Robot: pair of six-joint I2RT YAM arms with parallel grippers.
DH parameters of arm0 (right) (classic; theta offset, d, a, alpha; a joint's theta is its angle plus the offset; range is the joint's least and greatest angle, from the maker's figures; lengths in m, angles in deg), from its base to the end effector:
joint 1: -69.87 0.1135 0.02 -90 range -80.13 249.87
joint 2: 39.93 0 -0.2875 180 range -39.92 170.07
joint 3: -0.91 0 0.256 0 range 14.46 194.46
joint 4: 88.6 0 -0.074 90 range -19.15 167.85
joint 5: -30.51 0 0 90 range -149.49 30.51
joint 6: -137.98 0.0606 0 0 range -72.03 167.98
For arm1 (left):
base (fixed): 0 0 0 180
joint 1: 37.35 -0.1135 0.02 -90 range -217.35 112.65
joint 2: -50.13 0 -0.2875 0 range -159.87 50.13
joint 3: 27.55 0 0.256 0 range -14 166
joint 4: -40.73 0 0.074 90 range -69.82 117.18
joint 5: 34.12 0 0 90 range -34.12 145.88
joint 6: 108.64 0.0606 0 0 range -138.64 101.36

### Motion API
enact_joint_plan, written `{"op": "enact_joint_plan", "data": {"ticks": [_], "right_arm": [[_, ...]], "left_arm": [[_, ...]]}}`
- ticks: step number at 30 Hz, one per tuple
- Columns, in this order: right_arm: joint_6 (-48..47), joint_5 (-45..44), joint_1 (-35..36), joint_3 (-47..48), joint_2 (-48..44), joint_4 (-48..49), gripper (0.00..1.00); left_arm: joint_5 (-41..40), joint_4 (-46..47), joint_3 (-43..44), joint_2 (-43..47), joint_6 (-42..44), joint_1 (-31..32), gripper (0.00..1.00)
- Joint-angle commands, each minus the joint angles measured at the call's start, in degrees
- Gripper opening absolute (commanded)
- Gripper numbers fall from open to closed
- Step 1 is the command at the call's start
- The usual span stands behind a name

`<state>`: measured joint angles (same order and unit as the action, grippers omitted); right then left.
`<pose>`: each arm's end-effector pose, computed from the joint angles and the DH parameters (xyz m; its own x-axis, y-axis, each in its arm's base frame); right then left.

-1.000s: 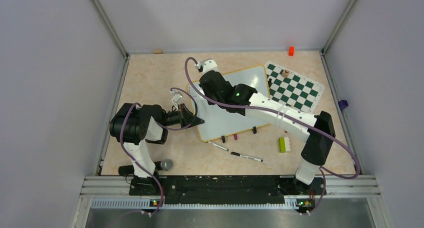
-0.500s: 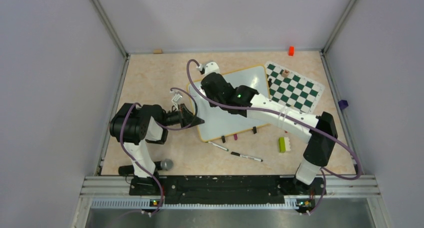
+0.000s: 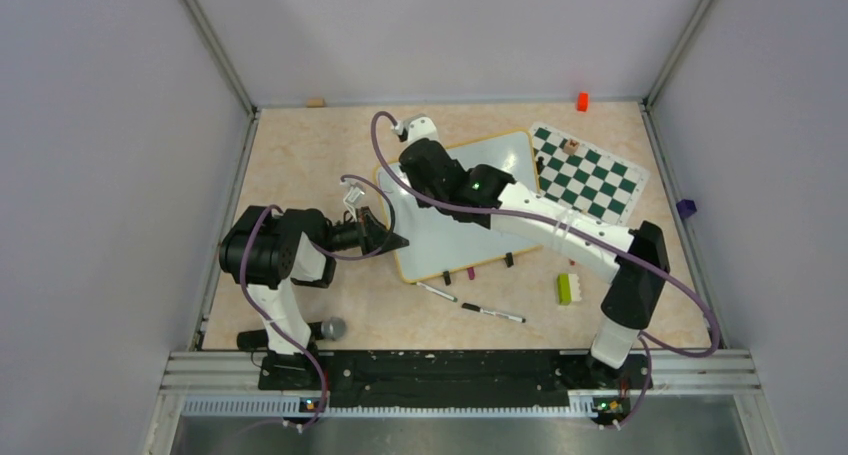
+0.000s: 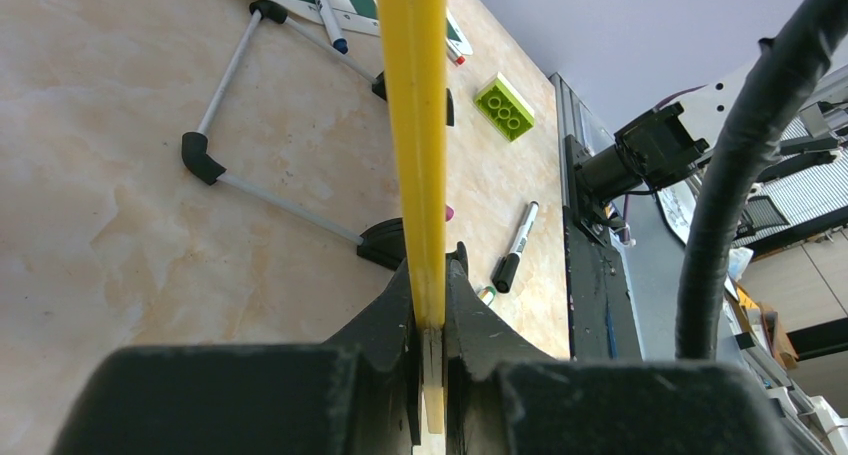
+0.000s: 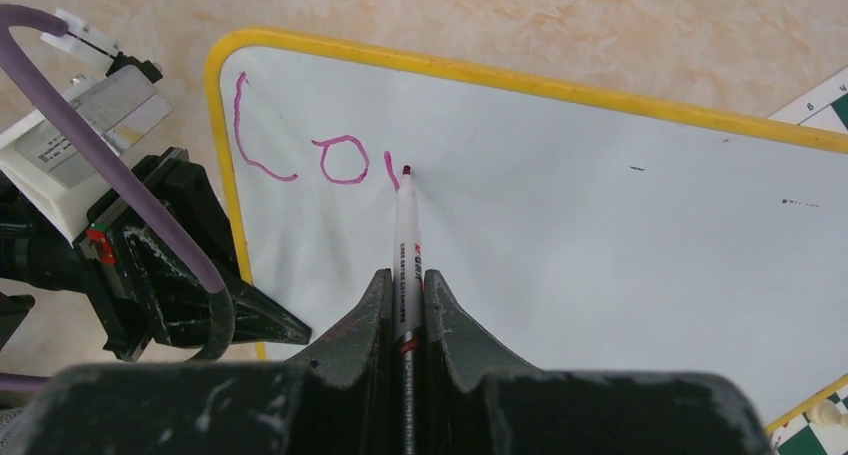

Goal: Write a sentence on the whiteboard

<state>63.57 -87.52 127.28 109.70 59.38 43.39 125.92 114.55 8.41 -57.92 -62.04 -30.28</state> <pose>0.2495 0.3375 0.3600 -0.4698 -0.2945 -0.8322 -0.4355 0.8973 -0.0717 0.2733 -0.0913 0.1461 -0.6477 -0.1560 -0.7457 0.7285 0.1596 -0.6662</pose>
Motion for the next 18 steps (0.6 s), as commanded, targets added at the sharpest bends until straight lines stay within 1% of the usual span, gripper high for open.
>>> {"op": "enact_joint_plan", "data": {"ticks": [1,10,18], "right_arm": [[-0.6,-1.9,-1.4,4.1,1.4,0.5,0.00],[-0.9,-0.9,-1.8,5.3,1.5,0.4,0.00],[-0.6,1.8,-1.8,2.8,-3.7,0.8,0.00]], "left_arm": [[2.3,5.4,0.6,-0.4,3.3,1.0,0.00],[2.3,5.4,0.7,-0.7,3.2,1.1,0.00],[2.3,5.4,0.7,-0.5,3.3,1.1,0.00]]}}
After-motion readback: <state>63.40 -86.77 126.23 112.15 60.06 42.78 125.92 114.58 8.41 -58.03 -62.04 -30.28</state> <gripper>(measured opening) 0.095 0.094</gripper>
